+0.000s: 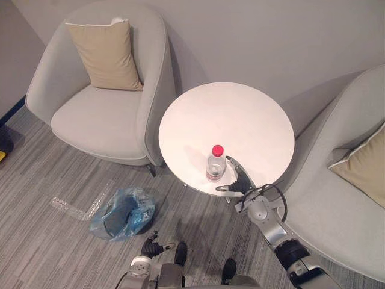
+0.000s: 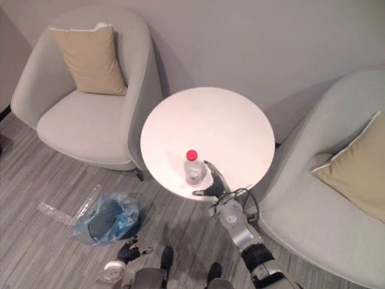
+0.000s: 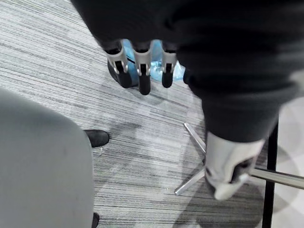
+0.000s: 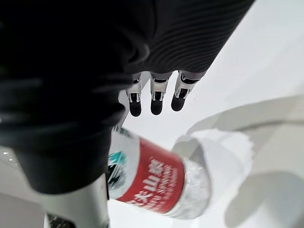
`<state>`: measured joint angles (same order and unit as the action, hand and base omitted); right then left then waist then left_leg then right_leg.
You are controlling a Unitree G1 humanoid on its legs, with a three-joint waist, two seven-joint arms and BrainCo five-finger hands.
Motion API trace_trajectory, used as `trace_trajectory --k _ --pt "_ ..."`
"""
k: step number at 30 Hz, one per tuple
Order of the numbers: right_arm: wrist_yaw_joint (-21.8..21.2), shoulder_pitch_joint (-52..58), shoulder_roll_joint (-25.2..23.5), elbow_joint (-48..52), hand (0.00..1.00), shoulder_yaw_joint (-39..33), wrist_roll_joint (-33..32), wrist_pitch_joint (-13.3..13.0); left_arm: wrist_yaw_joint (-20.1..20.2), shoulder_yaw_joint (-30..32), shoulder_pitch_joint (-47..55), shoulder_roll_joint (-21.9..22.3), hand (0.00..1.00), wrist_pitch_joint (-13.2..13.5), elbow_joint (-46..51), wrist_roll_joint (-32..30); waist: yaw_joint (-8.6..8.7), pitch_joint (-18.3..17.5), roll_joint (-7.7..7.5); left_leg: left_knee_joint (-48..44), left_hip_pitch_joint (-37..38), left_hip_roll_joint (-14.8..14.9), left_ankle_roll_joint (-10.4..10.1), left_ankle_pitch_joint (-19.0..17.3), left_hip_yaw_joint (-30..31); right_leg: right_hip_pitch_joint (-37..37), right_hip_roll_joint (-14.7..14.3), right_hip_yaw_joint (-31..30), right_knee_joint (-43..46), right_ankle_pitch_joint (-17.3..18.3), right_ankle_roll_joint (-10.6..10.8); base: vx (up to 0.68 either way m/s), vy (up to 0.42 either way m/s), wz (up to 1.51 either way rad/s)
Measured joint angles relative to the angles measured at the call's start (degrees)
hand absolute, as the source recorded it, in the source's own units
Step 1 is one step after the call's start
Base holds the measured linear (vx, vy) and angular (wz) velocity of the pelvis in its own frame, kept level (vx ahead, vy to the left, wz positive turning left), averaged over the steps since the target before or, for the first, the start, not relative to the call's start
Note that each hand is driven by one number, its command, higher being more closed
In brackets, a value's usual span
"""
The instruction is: Gather rubbish on tea table into small bin, then transfer packed bag to large trash can.
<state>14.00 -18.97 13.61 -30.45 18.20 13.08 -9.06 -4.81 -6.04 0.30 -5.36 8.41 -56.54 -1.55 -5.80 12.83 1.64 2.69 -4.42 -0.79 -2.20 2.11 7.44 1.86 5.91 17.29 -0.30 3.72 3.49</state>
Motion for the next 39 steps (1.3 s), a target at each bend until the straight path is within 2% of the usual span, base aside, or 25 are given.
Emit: trace_trajectory --k 3,4,10,16,26,33,36,37,38,39 --pt "0.71 -2.61 -0.2 -0.87 0.0 -0.05 -1.98 0.47 -0.08 -0.01 -0.2 0.21 0.0 0.0 0.76 1.2 -0.69 1.1 0.4 -0.34 -0.64 -0.16 0.0 0.01 1.07 0.03 0.04 0.72 0.03 0.0 0.0 0.0 0.004 0.21" --pt "0.89 -4.0 -0.26 -1.23 1.0 -0.08 -2.63 0.55 -0.08 0.0 -0.21 0.21 0.0 0.01 1.23 1.73 -0.89 1.66 0.52 -0.6 -0.92 -0.25 0.0 0.01 1.08 -0.04 0.1 0.72 0.03 0.0 0.0 0.0 0.01 0.11" --pt "2.34 -7.65 -2.22 -3.17 1.0 -2.49 -7.34 0.63 -0.04 -0.02 -0.29 0.22 0.0 0.08 1.92 2.2 -1.46 2.3 0.63 -0.97 -1.74 -0.48 0.0 0.0 1.02 -0.76 0.36 0.6 0.16 -0.01 0.0 0.0 0.003 0.01" --pt "1.89 -8.06 -2.24 -3.39 1.0 -2.83 -11.56 0.65 -0.01 0.0 -0.3 0.2 0.0 0.08 2.82 2.94 -2.11 3.11 0.72 -1.23 -1.69 -0.57 0.01 -0.04 0.94 -0.98 0.61 -0.21 0.83 0.0 0.0 -0.02 0.012 0.0" --pt "-1.22 2.58 -2.05 9.88 1.0 -4.54 -11.78 0.45 0.26 0.47 -0.29 0.2 0.0 -0.43 2.64 2.68 -1.89 3.05 0.61 -1.63 -0.52 -0.55 0.35 -0.32 -1.31 -1.32 1.22 -3.88 2.11 0.13 0.31 -0.04 0.024 -0.12" --pt "-3.99 14.24 -2.53 20.64 1.0 -4.59 -10.54 0.12 0.63 0.57 -0.28 -0.52 0.0 -1.41 1.47 1.15 -0.17 2.24 -0.53 -1.61 2.29 0.09 0.27 -1.0 -5.17 -0.77 1.06 -8.04 2.78 0.13 0.76 -0.05 0.009 -0.3" --pt "-4.32 17.19 -2.7 23.19 1.0 -4.78 -9.22 -0.14 0.77 0.31 -0.27 -1.05 0.0 -1.63 0.47 0.46 1.06 1.63 -1.14 -2.08 3.28 0.16 0.58 -1.68 -7.03 -2.88 1.44 -10.08 7.63 1.91 1.69 -0.06 0.006 -0.32" --pt "-4.42 17.86 -2.89 23.43 1.0 -5.32 -8.65 -0.14 1.19 -0.02 -0.28 -1.35 0.0 -1.73 -0.03 0.44 2.45 1.62 -1.4 -3.09 2.96 -0.2 0.76 -2.06 -6.82 -4.33 2.1 -10.06 11.32 3.16 2.26 -0.07 0.011 -0.01" --pt "-4.41 18.51 -3.18 23.51 1.0 -6.39 -8.46 -0.13 1.31 -0.3 -0.3 -1.41 0.0 -1.84 -0.23 0.46 3.07 1.6 -1.36 -4.62 2.31 -0.37 0.86 -2.59 -6.46 -5.33 2.4 -10.3 14.0 3.56 2.78 -0.06 0.01 0.13" --pt "-4.39 18.8 -3.35 23.56 1.0 -6.75 -8.39 -0.13 1.3 -0.38 -0.3 -1.41 0.0 -1.84 -0.23 0.5 3.13 1.58 -1.33 -5.15 2.06 -0.38 0.96 -2.73 -6.37 -5.53 2.41 -10.5 14.58 3.56 2.78 -0.06 0.017 0.22"
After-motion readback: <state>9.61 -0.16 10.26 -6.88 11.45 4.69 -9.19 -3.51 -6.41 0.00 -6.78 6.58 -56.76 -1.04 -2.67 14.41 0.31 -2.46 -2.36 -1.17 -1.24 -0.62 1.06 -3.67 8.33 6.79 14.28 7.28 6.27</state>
